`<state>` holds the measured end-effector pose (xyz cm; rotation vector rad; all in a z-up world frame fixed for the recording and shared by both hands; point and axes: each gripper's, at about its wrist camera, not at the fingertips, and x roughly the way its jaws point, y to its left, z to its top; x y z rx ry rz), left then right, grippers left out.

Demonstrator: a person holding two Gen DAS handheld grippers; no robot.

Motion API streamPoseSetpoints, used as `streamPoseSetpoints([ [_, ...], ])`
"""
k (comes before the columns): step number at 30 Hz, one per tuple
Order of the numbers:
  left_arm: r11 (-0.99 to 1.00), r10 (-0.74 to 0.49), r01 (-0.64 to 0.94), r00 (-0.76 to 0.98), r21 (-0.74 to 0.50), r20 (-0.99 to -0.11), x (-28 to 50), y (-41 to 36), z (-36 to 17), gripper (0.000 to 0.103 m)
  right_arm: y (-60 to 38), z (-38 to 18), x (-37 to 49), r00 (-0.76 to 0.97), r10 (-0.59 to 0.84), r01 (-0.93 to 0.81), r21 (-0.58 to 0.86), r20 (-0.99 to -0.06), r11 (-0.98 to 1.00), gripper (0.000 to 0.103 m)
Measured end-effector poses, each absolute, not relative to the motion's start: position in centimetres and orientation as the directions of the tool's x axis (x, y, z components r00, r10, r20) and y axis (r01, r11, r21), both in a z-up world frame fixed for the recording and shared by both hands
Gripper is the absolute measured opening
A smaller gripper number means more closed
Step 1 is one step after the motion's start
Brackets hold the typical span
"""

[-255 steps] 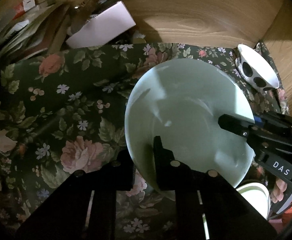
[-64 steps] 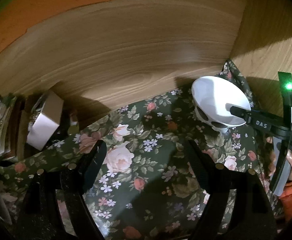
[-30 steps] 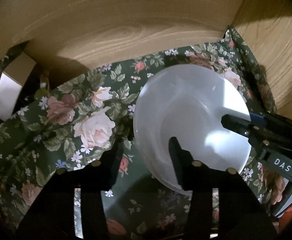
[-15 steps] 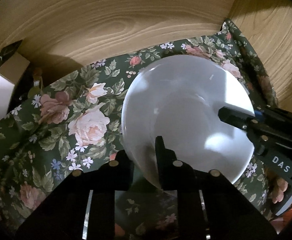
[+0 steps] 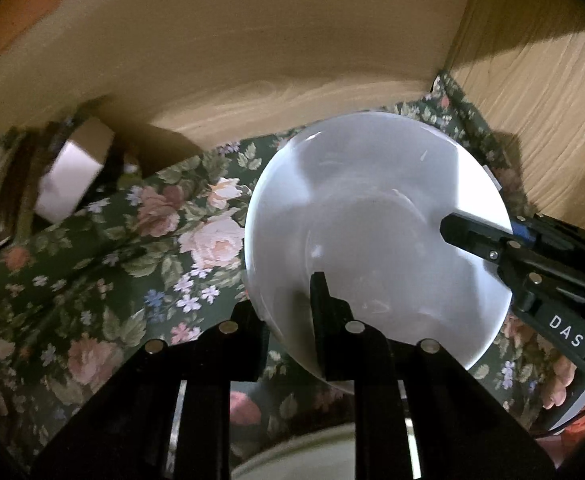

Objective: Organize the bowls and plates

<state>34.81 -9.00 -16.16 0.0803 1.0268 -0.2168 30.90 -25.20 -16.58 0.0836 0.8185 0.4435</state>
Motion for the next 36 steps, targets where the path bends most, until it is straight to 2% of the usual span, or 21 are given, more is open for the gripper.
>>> streamPoseSetpoints([
  [18, 0.988, -0.131, 0.145, 0.601, -0.054, -0.788, 27.2, -4.9, -11.1, 0.018, -21.6, -12.0, 24.6, 0.648, 0.443, -0.431, 0.182, -0.619, 0.884, 0.018],
  [36, 0.993, -0.114, 0.088, 0.650, -0.075, -0.751, 19.6, -1.9, -9.4, 0.018, -18.6, -10.2, 18.9, 0.645, 0.479, -0.504, 0.140, -0.595, 0.852, 0.018],
])
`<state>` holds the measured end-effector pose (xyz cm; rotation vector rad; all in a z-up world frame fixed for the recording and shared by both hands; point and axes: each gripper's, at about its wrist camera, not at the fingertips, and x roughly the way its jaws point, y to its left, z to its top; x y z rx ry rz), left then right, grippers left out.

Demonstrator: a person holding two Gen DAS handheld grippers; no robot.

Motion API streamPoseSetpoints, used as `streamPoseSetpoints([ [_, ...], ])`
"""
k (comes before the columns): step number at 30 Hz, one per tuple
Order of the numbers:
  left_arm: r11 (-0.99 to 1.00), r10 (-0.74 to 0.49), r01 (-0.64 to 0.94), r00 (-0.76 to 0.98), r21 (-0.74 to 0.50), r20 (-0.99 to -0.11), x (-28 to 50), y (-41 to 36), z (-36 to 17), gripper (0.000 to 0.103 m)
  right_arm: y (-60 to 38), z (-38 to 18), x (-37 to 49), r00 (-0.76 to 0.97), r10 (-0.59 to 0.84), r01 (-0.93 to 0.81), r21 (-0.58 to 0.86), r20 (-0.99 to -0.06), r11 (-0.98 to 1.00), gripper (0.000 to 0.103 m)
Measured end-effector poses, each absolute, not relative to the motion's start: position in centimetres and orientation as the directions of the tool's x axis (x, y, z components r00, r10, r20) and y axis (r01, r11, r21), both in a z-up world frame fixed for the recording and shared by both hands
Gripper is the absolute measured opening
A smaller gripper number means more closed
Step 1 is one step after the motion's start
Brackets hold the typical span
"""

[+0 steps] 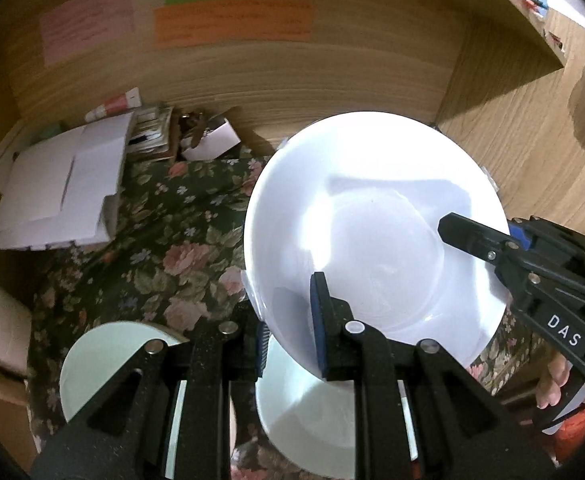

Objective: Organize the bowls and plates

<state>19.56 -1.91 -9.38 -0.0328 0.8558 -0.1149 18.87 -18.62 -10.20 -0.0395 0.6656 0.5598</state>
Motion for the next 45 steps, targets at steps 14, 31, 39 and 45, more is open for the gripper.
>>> streamPoseSetpoints([
  [14, 0.996, -0.067, 0.001, 0.674, -0.090, -0.736, 14.1, 2.1, -9.3, 0.018, -14.4, -10.2, 15.7, 0.603, 0.542, -0.584, 0.139, -0.586, 0.800, 0.018],
  [31, 0.982, 0.029, -0.158, 0.667, -0.104, -0.745, 9.2, 8.6, -10.9, 0.018, -8.0, -12.5, 14.8, 0.471, 0.631, -0.682, 0.199, -0.616, 0.703, 0.018],
  [39, 0.970, 0.052, -0.214, 0.643, -0.113, -0.764, 8.7, 10.9, -12.8, 0.018, -5.6, -14.2, 15.3, 0.409, 0.645, -0.702, 0.229, -0.646, 0.674, 0.018],
  [45, 0.964, 0.061, -0.238, 0.624, -0.116, -0.779, 8.7, 12.1, -14.3, 0.018, -4.4, -15.8, 15.8, 0.368, 0.645, -0.706, 0.250, -0.670, 0.663, 0.018],
])
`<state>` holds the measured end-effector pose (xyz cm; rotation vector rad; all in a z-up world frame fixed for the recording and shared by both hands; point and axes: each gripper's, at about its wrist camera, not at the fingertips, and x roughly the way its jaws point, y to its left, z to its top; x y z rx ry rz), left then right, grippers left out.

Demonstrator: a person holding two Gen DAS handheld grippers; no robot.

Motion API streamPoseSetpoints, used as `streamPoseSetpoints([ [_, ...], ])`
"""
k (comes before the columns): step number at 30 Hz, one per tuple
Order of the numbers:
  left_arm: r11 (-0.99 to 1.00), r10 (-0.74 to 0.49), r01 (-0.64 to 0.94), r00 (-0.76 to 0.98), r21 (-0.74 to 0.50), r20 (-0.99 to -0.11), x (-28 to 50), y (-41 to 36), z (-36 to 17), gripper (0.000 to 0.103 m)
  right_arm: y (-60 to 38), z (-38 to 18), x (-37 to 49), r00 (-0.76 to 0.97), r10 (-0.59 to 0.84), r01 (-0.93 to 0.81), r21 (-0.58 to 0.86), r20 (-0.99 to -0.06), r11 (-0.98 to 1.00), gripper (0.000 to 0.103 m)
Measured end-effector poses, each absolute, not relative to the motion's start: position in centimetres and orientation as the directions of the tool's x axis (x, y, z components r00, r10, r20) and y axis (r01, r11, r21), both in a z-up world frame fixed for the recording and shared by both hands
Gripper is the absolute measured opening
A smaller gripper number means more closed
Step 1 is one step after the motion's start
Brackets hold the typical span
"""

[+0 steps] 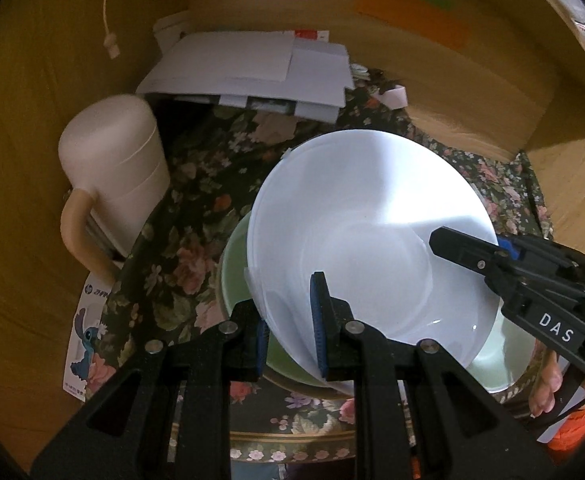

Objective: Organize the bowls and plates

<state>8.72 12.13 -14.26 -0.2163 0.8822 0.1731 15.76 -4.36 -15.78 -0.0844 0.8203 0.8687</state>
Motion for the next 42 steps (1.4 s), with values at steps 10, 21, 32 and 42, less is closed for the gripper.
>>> streamPoseSetpoints([
  [10, 0.958, 0.054, -0.256, 0.601, -0.128, -0.798, 8.7, 13.5, -16.2, 0.018, -2.9, -17.9, 16.2, 0.326, 0.632, -0.704, 0.265, -0.703, 0.659, 0.018],
  [21, 0.963, 0.063, -0.247, 0.600, -0.109, -0.797, 9.0, 13.5, -16.5, 0.018, -2.9, -18.0, 16.2, 0.340, 0.603, -0.711, 0.223, -0.722, 0.667, 0.021],
  [32, 0.958, 0.061, -0.258, 0.601, -0.122, -0.797, 9.0, 13.6, -16.4, 0.018, -3.2, -17.9, 16.2, 0.340, 0.608, -0.705, 0.233, -0.718, 0.670, 0.021],
  [42, 0.952, 0.070, -0.278, 0.603, -0.127, -0.795, 8.9, 13.8, -15.5, 0.019, -3.8, -17.3, 16.0, 0.364, 0.624, -0.715, 0.221, -0.692, 0.663, 0.023],
])
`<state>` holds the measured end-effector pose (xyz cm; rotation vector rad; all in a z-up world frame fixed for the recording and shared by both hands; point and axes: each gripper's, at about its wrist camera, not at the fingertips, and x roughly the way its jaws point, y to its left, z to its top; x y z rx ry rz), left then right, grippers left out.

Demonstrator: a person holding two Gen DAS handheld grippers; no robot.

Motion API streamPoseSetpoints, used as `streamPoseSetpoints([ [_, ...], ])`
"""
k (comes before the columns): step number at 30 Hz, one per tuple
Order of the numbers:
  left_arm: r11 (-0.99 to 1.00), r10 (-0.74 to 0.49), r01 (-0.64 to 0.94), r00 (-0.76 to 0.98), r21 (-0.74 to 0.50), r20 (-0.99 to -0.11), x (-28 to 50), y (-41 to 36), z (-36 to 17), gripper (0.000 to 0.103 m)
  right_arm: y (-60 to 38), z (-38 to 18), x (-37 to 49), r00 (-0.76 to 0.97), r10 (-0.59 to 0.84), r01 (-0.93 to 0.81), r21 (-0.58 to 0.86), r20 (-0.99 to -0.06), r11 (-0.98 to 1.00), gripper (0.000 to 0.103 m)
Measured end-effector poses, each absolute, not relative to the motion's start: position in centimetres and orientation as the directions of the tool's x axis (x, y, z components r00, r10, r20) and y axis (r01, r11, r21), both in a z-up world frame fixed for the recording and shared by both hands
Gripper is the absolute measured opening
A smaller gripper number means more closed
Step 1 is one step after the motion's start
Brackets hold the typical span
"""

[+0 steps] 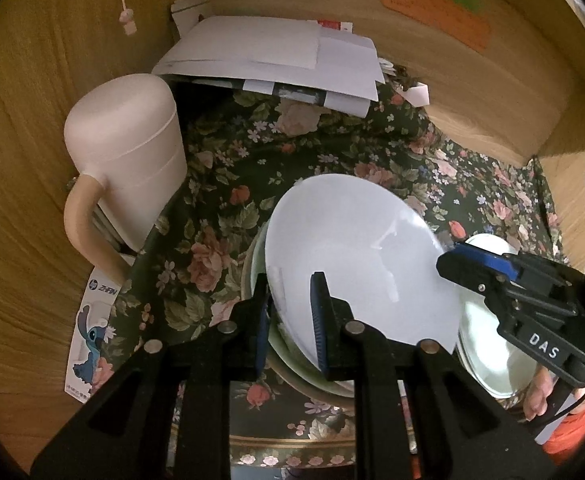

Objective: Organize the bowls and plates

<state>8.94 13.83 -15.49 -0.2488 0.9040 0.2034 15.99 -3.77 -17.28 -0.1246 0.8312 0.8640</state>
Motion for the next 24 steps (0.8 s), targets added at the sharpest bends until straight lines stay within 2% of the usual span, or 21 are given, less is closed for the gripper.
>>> streamPoseSetpoints([
  [5, 0.953, 0.060, -0.274, 0.597, -0.133, -0.800, 8.9, 14.1, -15.3, 0.019, -3.9, -17.2, 16.0, 0.364, 0.626, -0.716, 0.222, -0.689, 0.662, 0.032],
  [7, 0.953, 0.084, -0.281, 0.604, -0.113, -0.793, 8.6, 14.2, -14.8, 0.022, -4.1, -17.2, 16.2, 0.367, 0.626, -0.710, 0.228, -0.688, 0.667, 0.037],
  [9, 0.956, 0.111, -0.280, 0.629, -0.091, -0.769, 8.2, 14.2, -14.0, 0.038, -4.3, -17.3, 16.4, 0.365, 0.626, -0.703, 0.237, -0.689, 0.670, 0.039],
  [11, 0.956, 0.121, -0.281, 0.643, -0.087, -0.756, 7.8, 14.3, -13.6, 0.046, -4.3, -17.5, 16.6, 0.361, 0.625, -0.699, 0.242, -0.693, 0.672, 0.042],
  [18, 0.942, 0.080, -0.308, 0.585, -0.130, -0.807, 7.8, 16.0, -16.2, 0.047, -4.1, -18.4, 16.7, 0.346, 0.607, -0.697, 0.237, -0.716, 0.677, 0.047],
  [24, 0.937, 0.009, -0.287, 0.587, -0.198, -0.809, 7.8, 16.2, -17.3, 0.047, -3.4, -19.6, 17.1, 0.296, 0.597, -0.700, 0.256, -0.745, 0.667, 0.047],
])
